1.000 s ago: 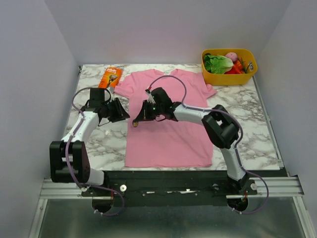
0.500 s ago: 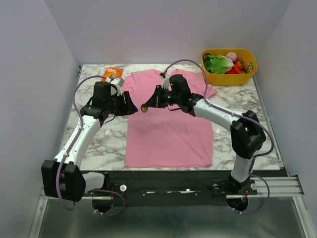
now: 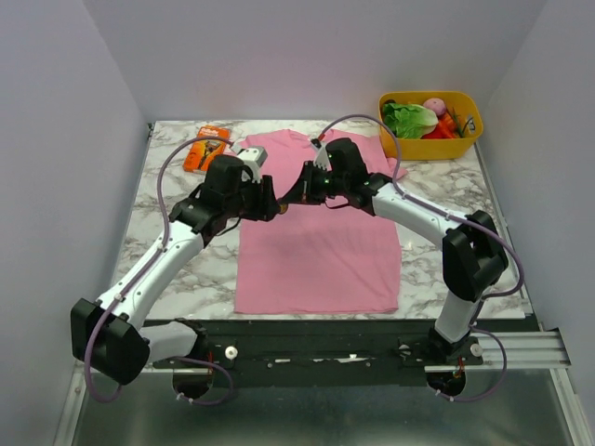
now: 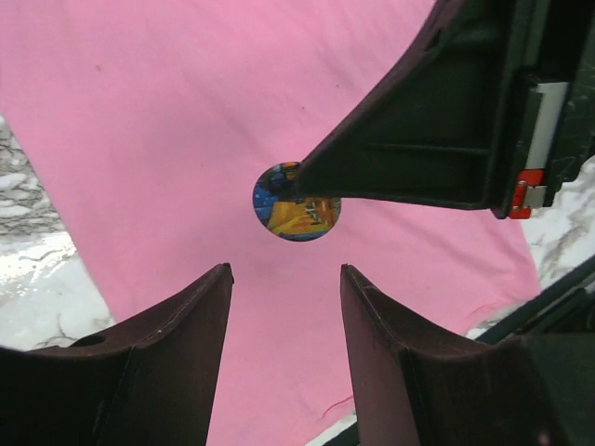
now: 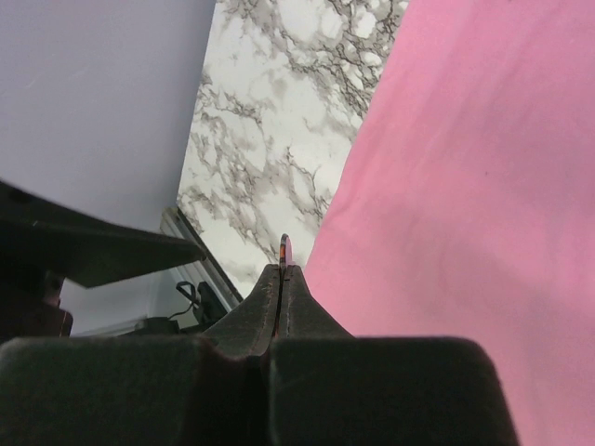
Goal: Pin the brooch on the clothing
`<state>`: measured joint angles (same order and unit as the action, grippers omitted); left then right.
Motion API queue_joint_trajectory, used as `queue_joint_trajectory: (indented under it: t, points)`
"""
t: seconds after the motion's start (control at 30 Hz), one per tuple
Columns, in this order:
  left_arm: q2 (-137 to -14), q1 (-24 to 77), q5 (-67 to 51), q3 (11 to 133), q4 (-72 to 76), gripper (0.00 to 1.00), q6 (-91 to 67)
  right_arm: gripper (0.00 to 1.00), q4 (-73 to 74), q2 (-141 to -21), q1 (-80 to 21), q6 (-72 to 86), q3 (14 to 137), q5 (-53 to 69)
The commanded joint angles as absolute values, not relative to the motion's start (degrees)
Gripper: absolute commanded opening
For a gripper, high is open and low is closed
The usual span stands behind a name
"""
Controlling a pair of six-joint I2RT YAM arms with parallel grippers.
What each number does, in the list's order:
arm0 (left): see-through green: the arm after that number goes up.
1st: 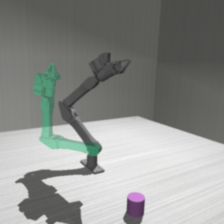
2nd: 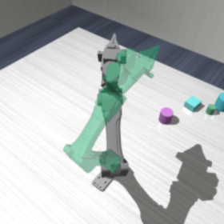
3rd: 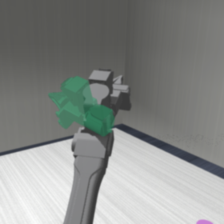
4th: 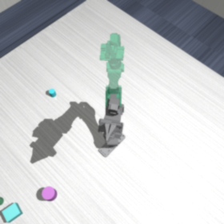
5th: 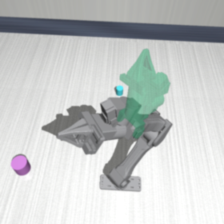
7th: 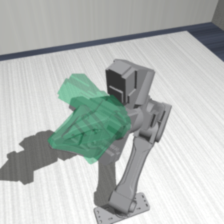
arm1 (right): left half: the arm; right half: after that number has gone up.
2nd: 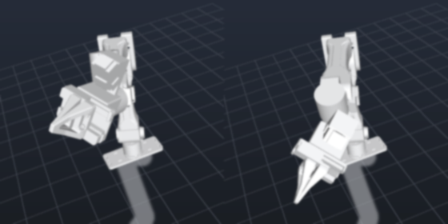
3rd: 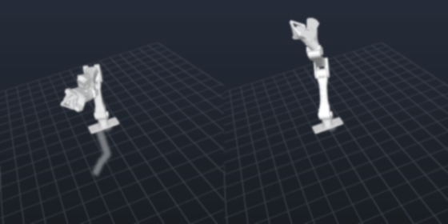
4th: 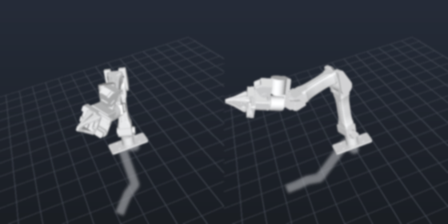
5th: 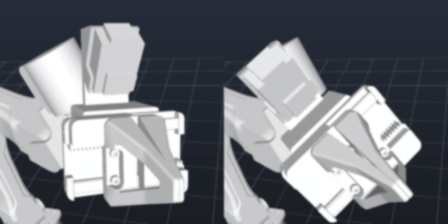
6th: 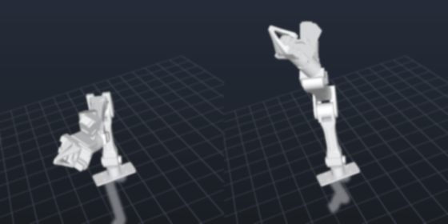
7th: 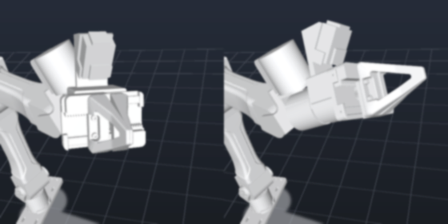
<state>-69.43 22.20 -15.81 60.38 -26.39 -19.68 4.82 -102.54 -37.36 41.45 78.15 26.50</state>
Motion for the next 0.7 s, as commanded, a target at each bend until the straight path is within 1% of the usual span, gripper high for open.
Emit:
queue_joint_trajectory:
  t: [0.0,0.07,0.1,0.2,0.3,0.47,0.67]
  points:
    - [-69.52,30.75,4.63,64.86,-30.93,0.57,-16.35,0.01,10.28,-101.42,-37.35,42.98,81.21,24.26]
    - [-71.09,35.21,9.82,66.44,-31.72,0.57,-15.82,0.01,11.07,-101.43,-37.35,43.59,81.39,23.99]
    - [-71.8,36.55,14.37,66.97,-32.6,0.57,-15.04,0.01,11.16,-101.51,-37.35,43.77,81.47,23.91]
    - [-75.31,41.47,21.24,69.34,-34.53,0.57,-14.15,0.01,12.04,-101.51,-37.35,44.03,81.74,23.47]
    - [-78.74,44.98,25.56,71.1,-35.68,0.57,-13.62,0.01,12.92,-101.6,-37.27,44.21,82.18,22.94]
    - [-83.13,48.34,30.67,72.95,-36.3,0.57,-13.53,0.01,13.27,-101.87,-37.27,44.91,82.79,23.03]
    - [-85.51,48.96,36.82,74.09,-36.21,0.52,-14.85,0.01,13.45,-101.6,-37.35,45.17,82.71,23.82]
